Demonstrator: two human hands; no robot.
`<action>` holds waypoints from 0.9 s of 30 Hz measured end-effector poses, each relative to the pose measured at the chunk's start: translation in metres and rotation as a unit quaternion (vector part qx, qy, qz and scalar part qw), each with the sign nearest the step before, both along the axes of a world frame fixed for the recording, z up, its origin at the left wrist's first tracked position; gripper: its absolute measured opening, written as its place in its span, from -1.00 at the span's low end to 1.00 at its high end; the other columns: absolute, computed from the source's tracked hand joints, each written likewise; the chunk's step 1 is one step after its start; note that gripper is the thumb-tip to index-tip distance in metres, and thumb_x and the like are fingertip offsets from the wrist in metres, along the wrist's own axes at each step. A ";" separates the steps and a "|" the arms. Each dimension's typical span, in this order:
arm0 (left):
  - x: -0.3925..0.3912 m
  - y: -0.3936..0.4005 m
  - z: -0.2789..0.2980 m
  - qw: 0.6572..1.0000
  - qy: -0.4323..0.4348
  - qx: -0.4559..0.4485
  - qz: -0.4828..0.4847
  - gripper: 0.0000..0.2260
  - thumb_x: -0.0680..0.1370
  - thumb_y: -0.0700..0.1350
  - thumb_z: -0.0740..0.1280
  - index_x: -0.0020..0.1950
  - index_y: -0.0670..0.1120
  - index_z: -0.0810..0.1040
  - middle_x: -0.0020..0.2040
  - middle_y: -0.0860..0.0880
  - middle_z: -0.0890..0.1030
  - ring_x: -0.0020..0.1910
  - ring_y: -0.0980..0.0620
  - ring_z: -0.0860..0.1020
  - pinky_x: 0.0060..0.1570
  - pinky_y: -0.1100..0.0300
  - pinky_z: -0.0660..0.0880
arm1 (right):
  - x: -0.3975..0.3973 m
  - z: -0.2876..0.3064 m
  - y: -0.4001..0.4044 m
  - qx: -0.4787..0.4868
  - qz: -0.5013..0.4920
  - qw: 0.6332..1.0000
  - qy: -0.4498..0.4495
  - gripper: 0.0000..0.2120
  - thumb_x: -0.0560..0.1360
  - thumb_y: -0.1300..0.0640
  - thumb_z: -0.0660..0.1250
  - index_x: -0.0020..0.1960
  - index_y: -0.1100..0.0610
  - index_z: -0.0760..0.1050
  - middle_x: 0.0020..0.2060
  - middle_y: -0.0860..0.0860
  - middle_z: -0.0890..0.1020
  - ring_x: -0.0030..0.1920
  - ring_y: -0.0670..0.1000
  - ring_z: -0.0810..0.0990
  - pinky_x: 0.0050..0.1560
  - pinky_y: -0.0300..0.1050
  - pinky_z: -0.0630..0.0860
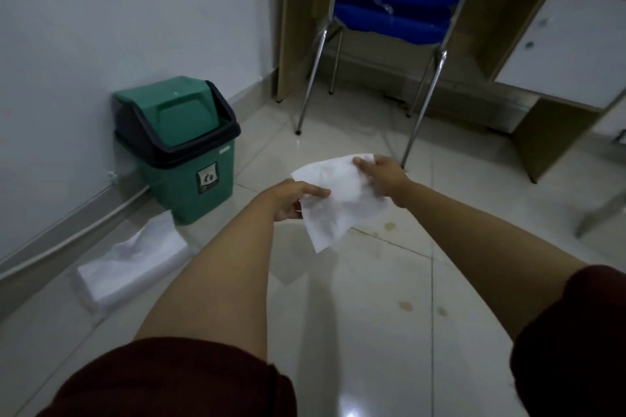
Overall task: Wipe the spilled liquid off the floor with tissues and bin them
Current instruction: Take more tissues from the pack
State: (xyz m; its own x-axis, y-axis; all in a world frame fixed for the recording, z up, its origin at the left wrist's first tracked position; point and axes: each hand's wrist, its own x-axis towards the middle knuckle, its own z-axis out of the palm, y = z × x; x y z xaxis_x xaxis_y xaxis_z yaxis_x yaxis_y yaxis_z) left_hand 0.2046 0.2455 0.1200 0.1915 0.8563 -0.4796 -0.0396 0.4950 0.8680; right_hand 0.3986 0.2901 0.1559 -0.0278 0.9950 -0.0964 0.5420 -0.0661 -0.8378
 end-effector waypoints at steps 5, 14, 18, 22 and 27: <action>0.043 0.021 0.020 0.994 -0.010 0.092 0.064 -0.49 0.43 -0.05 0.47 0.34 -0.11 0.44 0.21 -0.09 0.56 0.19 -0.13 0.52 0.08 0.05 0.53 | 0.031 0.035 0.015 0.073 -0.005 0.993 -0.091 -0.59 0.56 -0.10 0.25 0.13 0.24 0.54 0.04 0.19 0.60 0.05 0.16 0.55 0.19 0.10 0.48; 0.114 0.032 0.051 0.945 0.099 0.260 0.175 -0.58 0.53 -0.01 0.35 0.30 -0.21 0.45 0.23 -0.16 0.55 0.19 -0.12 0.52 0.07 0.18 0.43 | 0.087 0.071 0.030 0.068 0.008 0.986 -0.152 -0.62 0.55 -0.08 0.27 0.10 0.24 0.57 0.00 0.21 0.60 0.02 0.16 0.58 0.09 0.04 0.49; 0.142 0.023 0.030 0.942 0.124 0.263 0.169 -0.60 0.53 0.01 0.36 0.29 -0.17 0.45 0.23 -0.13 0.56 0.17 -0.10 0.53 0.01 0.21 0.42 | 0.115 0.058 0.029 0.058 0.023 0.989 -0.132 -0.59 0.55 -0.06 0.29 0.03 0.33 0.54 -0.17 0.21 0.55 -0.18 0.12 0.54 -0.19 -0.09 0.43; 0.173 0.007 -0.009 0.938 0.185 0.252 0.153 -0.59 0.56 0.10 0.27 0.29 -0.15 0.43 0.23 -0.12 0.56 0.18 -0.10 0.53 0.07 0.22 0.40 | 0.146 0.013 0.016 0.055 0.012 0.993 -0.101 -0.70 0.56 -0.09 0.26 0.03 0.16 0.52 -0.14 0.08 0.52 -0.11 0.09 0.52 -0.03 -0.02 0.45; 0.215 -0.019 -0.068 0.914 0.266 0.277 0.135 -0.63 0.64 0.09 0.07 0.17 -0.17 0.46 0.12 -0.14 0.61 0.12 -0.09 0.57 0.05 0.26 0.40 | 0.183 -0.065 -0.010 0.041 -0.013 0.997 -0.064 -0.67 0.55 -0.12 0.25 -0.05 0.15 0.57 -0.16 0.08 0.62 -0.14 0.10 0.59 -0.06 -0.01 0.51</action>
